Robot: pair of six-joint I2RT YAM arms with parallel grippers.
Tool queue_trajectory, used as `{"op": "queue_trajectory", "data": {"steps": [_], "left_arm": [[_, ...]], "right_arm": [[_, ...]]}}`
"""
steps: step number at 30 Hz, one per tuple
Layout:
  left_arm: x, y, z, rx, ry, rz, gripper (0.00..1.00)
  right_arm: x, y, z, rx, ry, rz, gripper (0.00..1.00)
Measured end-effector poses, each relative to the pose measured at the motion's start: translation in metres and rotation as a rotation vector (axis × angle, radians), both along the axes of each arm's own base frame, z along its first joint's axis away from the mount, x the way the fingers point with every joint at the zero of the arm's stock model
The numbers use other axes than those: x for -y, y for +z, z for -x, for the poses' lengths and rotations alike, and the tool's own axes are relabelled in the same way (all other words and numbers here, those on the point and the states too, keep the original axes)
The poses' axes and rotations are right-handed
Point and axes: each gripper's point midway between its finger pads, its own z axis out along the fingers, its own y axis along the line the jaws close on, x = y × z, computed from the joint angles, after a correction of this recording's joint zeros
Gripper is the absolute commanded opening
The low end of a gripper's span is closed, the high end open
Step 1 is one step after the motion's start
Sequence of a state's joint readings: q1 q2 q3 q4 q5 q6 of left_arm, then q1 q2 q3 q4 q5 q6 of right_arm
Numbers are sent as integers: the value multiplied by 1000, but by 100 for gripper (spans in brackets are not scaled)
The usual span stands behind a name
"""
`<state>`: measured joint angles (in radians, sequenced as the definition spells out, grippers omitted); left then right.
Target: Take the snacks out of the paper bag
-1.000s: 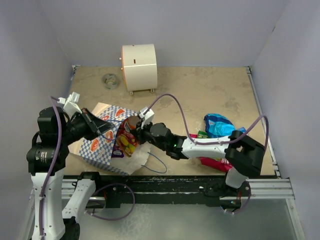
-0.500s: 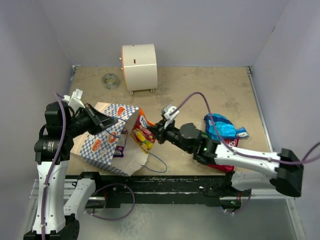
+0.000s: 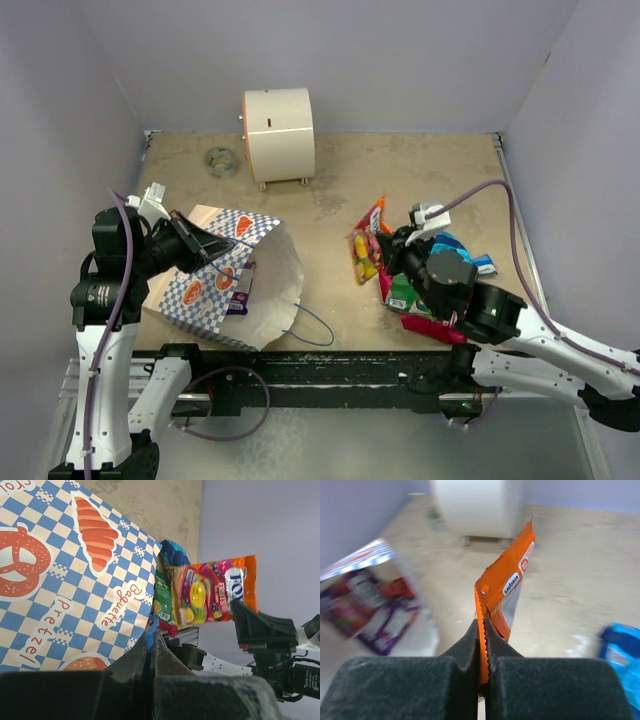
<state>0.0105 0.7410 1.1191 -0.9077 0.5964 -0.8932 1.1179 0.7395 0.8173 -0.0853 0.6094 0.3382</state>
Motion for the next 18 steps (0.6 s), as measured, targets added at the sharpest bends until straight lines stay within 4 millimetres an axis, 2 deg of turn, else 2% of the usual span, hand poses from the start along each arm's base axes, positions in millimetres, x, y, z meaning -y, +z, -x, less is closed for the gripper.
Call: {"op": "queue_trajectory", "data": {"steps": [5,8,11,16,18], "left_arm": [[3,-1,4,2,-33,-5,0],[4,-4,6,-6,-52,-11,0],[5,-7,8,-17,-69,-19,0],[5,-13,7,-42,-86,-26,0],[5,-13,7,-43,-89,-31,0]], "right_arm": [[54,-5,-50,-55,-330,103,0],[86,-23,-79,-122,-463,139,0],[109,-29,-94,-173,-528,144,0],[151,-15,-122,-234,-643,55,0],[169,-17,-127,-261,-687,15,0]]}}
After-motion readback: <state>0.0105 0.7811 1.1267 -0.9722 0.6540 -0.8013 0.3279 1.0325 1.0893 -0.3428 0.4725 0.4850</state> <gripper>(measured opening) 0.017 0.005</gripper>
